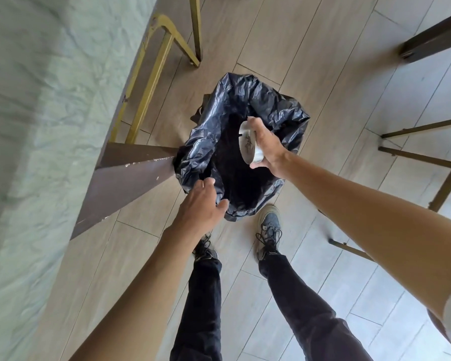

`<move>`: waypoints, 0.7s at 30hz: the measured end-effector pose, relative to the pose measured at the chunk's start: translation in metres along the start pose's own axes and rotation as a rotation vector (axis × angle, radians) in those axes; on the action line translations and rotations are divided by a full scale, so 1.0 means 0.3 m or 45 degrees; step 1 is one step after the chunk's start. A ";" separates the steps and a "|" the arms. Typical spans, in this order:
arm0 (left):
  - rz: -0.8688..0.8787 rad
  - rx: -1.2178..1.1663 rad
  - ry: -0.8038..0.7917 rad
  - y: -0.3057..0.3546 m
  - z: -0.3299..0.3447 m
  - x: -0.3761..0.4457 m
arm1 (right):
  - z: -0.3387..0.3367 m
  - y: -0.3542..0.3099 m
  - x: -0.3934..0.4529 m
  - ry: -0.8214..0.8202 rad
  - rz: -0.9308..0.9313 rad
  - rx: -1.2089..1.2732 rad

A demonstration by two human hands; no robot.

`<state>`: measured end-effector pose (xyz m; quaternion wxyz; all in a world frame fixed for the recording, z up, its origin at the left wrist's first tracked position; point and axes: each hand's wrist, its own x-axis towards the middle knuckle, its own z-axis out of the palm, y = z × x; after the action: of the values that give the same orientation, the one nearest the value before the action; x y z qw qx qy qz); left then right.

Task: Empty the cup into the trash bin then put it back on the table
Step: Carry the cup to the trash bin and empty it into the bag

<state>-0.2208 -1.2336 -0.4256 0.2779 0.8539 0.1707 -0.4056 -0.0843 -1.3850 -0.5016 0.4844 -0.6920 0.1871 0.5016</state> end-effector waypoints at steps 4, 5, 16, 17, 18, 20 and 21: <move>0.020 -0.019 0.024 0.006 -0.009 -0.001 | 0.008 0.014 0.004 0.041 -0.049 -0.081; 0.025 -0.025 0.039 0.005 -0.012 0.002 | 0.009 0.019 0.008 0.092 -0.053 -0.078; 0.068 -0.105 0.125 0.002 -0.028 0.005 | -0.023 0.103 -0.017 0.145 0.049 0.018; 0.069 -0.108 0.139 -0.005 -0.029 0.003 | -0.018 0.099 -0.026 0.156 0.048 0.071; 0.072 -0.109 0.154 -0.010 -0.030 0.001 | -0.012 0.086 -0.044 0.159 0.039 0.111; 0.075 -0.109 0.175 -0.019 -0.030 0.000 | -0.005 0.085 -0.059 0.138 -0.002 0.109; 0.071 -0.108 0.179 -0.024 -0.029 -0.002 | -0.003 0.092 -0.059 0.129 -0.029 0.098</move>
<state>-0.2197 -1.2225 -0.4231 0.3124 0.8722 0.1829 -0.3290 -0.1121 -1.4026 -0.4994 0.5064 -0.6994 0.2227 0.4526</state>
